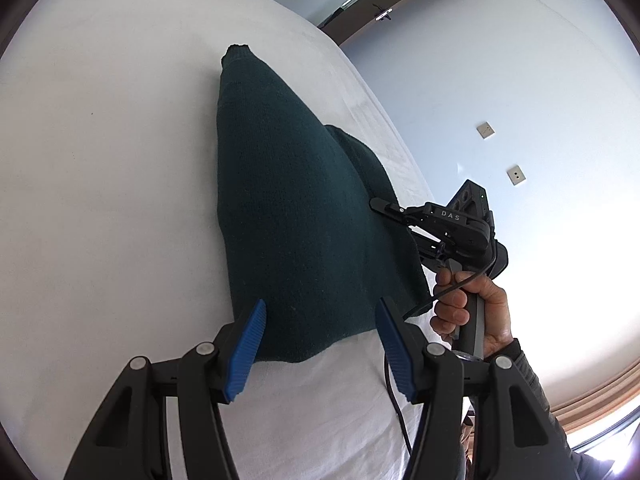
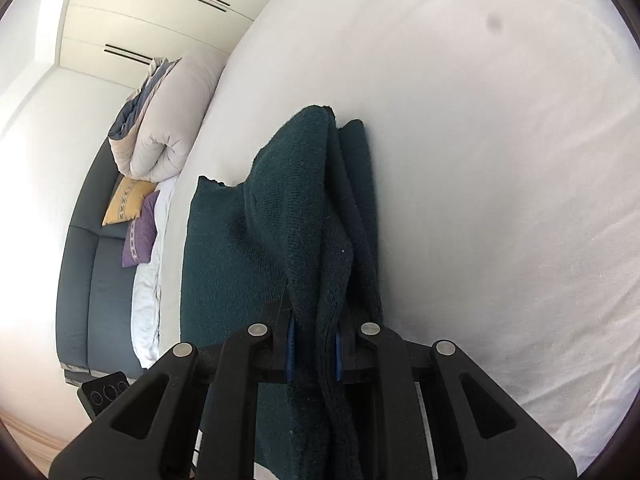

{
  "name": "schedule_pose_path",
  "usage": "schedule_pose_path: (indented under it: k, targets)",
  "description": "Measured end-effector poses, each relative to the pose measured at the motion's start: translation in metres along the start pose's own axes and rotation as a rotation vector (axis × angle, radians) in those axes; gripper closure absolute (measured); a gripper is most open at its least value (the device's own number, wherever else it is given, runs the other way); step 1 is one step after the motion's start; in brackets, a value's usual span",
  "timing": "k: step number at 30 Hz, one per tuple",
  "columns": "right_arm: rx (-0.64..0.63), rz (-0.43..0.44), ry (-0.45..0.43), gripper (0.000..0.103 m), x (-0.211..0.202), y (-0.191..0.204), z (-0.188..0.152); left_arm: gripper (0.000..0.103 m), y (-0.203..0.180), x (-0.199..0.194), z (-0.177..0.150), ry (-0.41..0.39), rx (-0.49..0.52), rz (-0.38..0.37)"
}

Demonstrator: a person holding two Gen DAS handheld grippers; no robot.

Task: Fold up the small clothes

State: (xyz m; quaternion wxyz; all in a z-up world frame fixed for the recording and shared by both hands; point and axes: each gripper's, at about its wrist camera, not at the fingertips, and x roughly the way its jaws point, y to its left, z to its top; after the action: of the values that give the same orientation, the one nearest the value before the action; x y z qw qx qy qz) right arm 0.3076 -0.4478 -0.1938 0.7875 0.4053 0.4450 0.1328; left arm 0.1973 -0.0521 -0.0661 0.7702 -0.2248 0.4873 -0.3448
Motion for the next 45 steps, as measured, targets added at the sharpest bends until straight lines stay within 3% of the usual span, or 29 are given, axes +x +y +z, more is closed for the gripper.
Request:
schedule_pose_path:
  k: [7,13,19,20,22,24,26,29,30,32,33,37,45]
  targets:
    - [0.026,-0.023,-0.008,0.086,-0.009,0.002,-0.001,0.042,-0.001,0.008,0.001,-0.016,0.014,0.016]
    - [-0.056,-0.175,-0.118,0.077,-0.048,0.037,-0.034,0.039,-0.005,0.009,0.008,-0.039,0.026,0.050]
    - [-0.214,-0.367,-0.270,0.077,-0.082,0.073,-0.057,0.039,-0.039,0.016,0.034,-0.076,0.160,0.143]
    - [-0.236,-0.368,-0.297,0.077,-0.094,0.080,-0.058,0.039,-0.044,0.018,0.041,-0.089,0.187,0.156]
    - [-0.300,-0.272,-0.314,0.077,-0.101,0.097,-0.061,0.039,-0.055,0.026,0.059,-0.120,0.245,0.186]
    - [-0.353,-0.201,-0.254,0.077,-0.079,0.115,-0.063,0.039,-0.067,0.037,0.080,-0.150,0.315,0.222]
    - [-0.367,-0.219,-0.194,0.077,-0.060,0.111,-0.062,0.039,-0.076,0.054,0.101,-0.152,0.377,0.285]
    - [-0.290,-0.240,-0.123,0.081,-0.038,0.080,-0.054,0.052,-0.072,0.087,0.124,-0.075,0.387,0.324]
    - [-0.271,-0.209,-0.127,0.085,-0.039,0.071,-0.053,0.059,-0.066,0.100,0.128,-0.043,0.383,0.348]
    - [-0.221,-0.138,-0.135,0.096,-0.046,0.053,-0.048,0.061,-0.052,0.123,0.127,0.013,0.388,0.394]
    - [-0.198,-0.121,-0.132,0.103,-0.047,0.045,-0.046,0.061,-0.045,0.130,0.124,0.011,0.385,0.393]
    - [-0.119,-0.005,-0.116,0.103,-0.045,0.011,-0.038,0.061,-0.033,0.132,0.114,-0.032,0.382,0.372]
    - [-0.113,0.059,-0.125,0.103,-0.044,0.006,-0.033,0.062,-0.028,0.120,0.107,-0.066,0.374,0.336]
